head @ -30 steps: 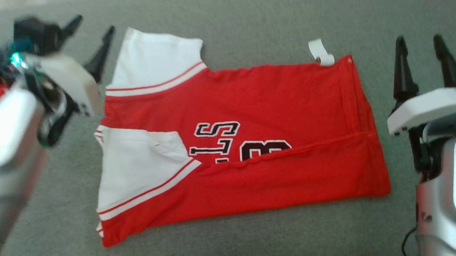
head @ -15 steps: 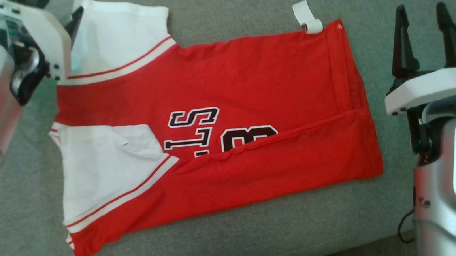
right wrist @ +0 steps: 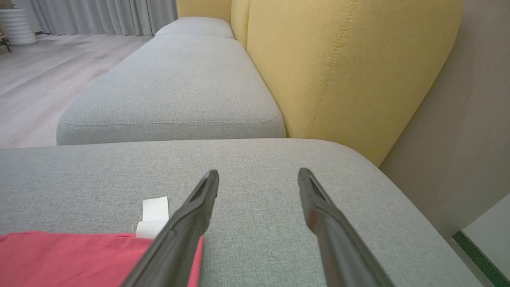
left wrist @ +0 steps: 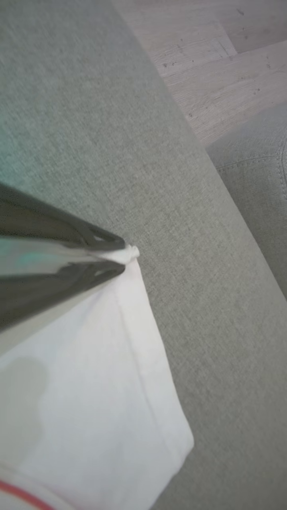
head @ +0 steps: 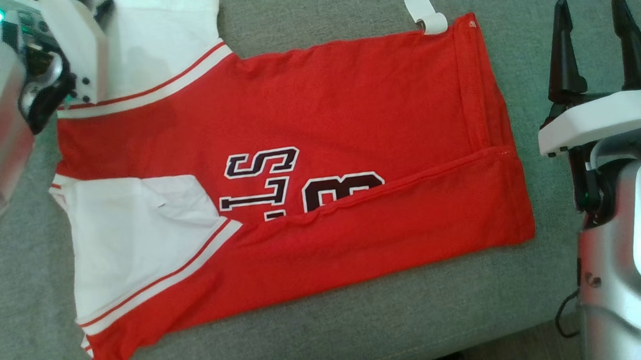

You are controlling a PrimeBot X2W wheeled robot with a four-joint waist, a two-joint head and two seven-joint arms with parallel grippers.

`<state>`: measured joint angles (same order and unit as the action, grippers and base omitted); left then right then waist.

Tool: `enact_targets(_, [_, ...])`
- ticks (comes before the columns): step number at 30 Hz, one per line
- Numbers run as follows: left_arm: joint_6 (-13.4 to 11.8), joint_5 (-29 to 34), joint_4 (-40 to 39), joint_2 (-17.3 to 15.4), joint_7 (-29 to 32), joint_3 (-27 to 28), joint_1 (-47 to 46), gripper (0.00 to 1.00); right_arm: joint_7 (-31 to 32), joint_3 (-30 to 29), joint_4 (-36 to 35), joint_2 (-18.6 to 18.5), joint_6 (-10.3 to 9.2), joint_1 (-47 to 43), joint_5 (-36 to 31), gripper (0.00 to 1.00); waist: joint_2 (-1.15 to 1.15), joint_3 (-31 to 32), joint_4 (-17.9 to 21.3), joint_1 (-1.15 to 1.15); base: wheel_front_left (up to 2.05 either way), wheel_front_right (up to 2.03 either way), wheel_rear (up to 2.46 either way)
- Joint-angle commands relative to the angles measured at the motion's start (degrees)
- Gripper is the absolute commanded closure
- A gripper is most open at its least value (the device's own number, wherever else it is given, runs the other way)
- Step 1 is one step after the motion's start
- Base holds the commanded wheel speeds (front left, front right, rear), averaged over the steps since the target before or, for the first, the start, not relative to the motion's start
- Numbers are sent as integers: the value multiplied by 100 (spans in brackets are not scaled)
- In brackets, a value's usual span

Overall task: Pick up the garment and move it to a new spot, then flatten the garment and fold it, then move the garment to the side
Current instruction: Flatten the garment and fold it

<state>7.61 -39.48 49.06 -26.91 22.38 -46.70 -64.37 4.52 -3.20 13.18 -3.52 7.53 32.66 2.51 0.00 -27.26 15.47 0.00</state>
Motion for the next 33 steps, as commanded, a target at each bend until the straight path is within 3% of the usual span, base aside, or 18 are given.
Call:
enact_targets(1, [-13, -108, -41, -239, -27, 80, -138, 100, -36, 49, -165, 43, -4, 184, -49, 0, 0, 50, -41, 0, 0, 0, 0])
enact_targets(10, [-13, -366, -33, -118, -1231, 210, -82, 100, 29, 154, 0, -169, -4, 221, -74, 0, 0, 477, -345, 0, 0, 0, 0])
enact_targets(19, [-79, -293, -637, 200, -2352, 130, 438, 100, 459, 610, 741, -913, -4, 228, 362, 0, 0, 1125, -1071, 0, 0, 0, 0])
enact_targets(25, [-194, -120, -1454, 146, -2376, -158, 946, 100, 897, 781, 1631, -1264, -4, 303, 608, 0, 0, 1256, -1442, 0, 0, 0, 0])
enact_targets(33, [-474, -98, -2555, -94, -2143, -256, 1297, 100, 1057, 585, 2693, -1277, -4, 608, 583, 0, 0, 1171, -1680, 0, 0, 0, 0])
